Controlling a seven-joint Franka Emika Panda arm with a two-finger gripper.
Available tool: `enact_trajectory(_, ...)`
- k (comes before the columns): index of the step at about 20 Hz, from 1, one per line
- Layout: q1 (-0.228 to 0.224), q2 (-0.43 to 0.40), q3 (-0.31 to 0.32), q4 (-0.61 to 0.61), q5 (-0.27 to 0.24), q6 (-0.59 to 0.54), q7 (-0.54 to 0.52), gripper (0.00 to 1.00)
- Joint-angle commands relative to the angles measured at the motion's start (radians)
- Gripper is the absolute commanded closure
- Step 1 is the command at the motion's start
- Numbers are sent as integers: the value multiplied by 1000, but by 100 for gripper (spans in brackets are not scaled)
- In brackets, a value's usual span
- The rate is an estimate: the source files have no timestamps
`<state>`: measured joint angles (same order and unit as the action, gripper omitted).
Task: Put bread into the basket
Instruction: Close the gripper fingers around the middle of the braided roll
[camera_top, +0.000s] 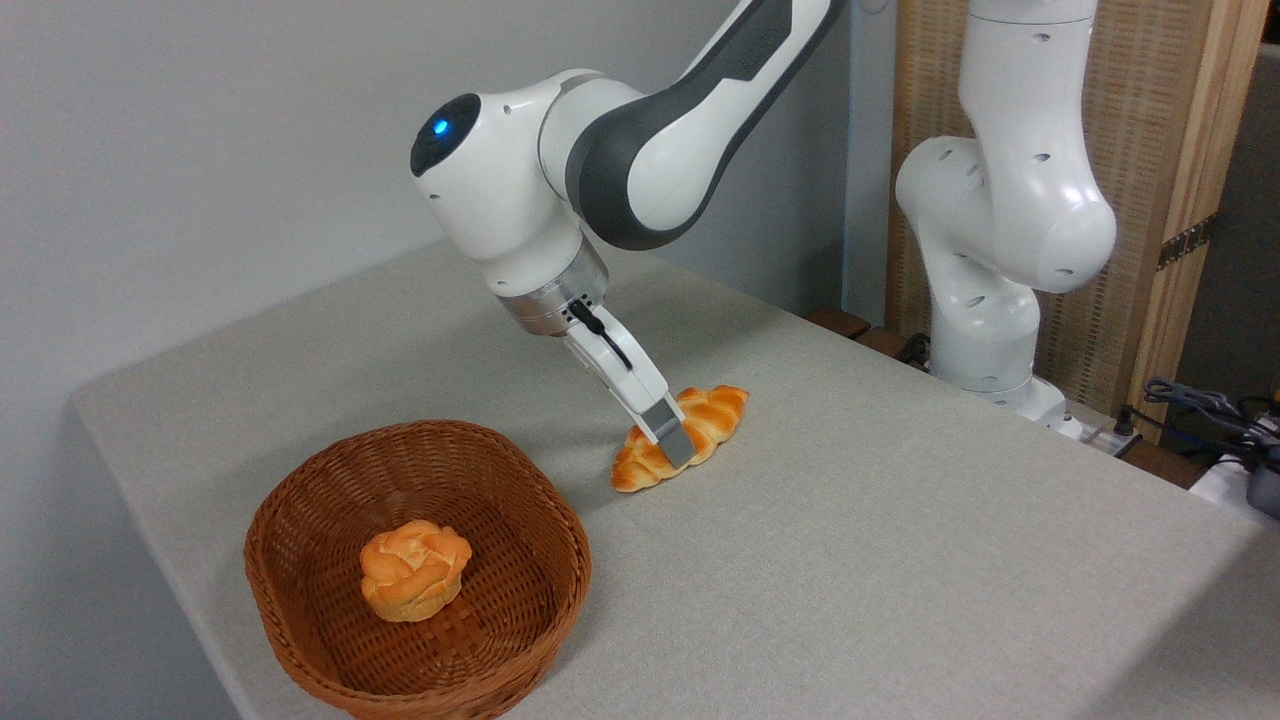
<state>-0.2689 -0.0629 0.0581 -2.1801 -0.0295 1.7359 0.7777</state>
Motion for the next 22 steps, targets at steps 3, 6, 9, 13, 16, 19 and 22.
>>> enact_trajectory(3,-4,-6,2,-1,19,-35,-6,40)
enact_trajectory(6,-4,-8,2,-1,19,-35,-6,40)
enact_trajectory(9,-4,-9,2,0,17,-35,-6,40)
enact_trajectory(13,-3,-18,2,8,19,-35,-8,39)
enact_trajectory(16,-3,-23,3,19,17,-35,-8,39)
enact_trajectory(19,-1,-23,3,29,19,-36,-8,39)
enact_trajectory(22,-1,-23,2,42,19,-36,-8,39)
